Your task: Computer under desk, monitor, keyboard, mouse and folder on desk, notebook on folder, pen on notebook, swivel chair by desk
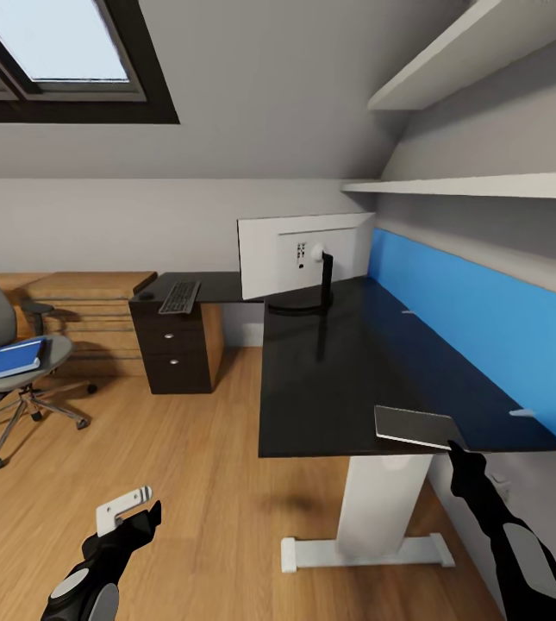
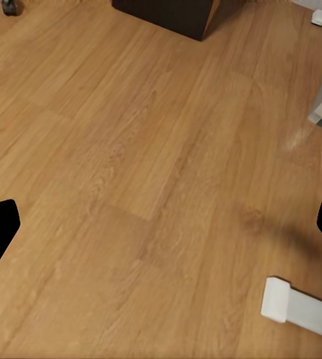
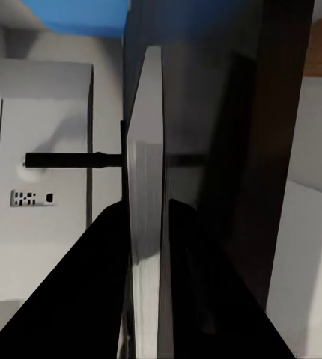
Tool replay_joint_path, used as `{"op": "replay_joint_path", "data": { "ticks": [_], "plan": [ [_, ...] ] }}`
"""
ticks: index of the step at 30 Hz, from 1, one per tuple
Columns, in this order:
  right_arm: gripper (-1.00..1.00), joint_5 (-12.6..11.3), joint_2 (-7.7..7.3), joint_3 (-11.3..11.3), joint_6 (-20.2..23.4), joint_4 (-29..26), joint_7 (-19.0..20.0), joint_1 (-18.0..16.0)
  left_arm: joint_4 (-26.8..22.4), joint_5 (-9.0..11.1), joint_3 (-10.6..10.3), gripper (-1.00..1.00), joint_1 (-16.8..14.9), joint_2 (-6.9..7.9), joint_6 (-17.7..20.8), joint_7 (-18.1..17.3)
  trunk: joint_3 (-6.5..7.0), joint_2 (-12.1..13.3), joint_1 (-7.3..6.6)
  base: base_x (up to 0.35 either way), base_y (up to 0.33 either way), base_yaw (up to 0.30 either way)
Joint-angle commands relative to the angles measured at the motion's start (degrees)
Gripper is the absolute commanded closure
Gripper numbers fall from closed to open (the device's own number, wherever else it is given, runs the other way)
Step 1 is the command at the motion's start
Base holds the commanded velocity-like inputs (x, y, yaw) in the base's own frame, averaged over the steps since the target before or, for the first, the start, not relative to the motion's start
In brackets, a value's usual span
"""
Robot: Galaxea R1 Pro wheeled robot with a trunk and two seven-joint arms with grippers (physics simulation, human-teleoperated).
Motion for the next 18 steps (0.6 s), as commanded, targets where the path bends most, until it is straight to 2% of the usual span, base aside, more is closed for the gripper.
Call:
{"op": "replay_joint_path", "data": {
  "ticks": [1, 12, 15, 18],
  "plan": [
    [1.0, -0.4, 0.02, -0.2, 0.5, 0.0, 0.2, 0.0, -0.1, 0.6, 0.0, -1.0, 0.0, -0.03, 0.2, 0.4, 0.13, 0.4, -0.23, 0.0, 0.0, 0.0],
    [1.0, -0.3, 0.28, 0.0, 0.4, -0.2, 0.2, 0.0, 1.7, 0.7, 0.0, -1.0, 0.0, -0.04, 0.3, 0.0, 2.11, 4.8, -2.65, 0.0, 0.0, 0.0],
    [1.0, -0.2, 1.61, 0.0, 0.4, -2.3, 0.2, 0.0, 3.6, 0.8, 0.2, -1.0, 0.0, 0.04, 0.3, -0.1, 2.65, 6.0, -3.3, 0.0, 0.0, 0.0],
    [1.0, 1.4, 5.23, 0.6, 0.3, -8.6, -0.5, 0.1, 8.9, 0.7, 0.3, -1.0, 0.0, 0.18, 0.2, -0.1, 3.18, 7.2, -3.96, 0.0, 0.0, 0.0]
  ]
}}
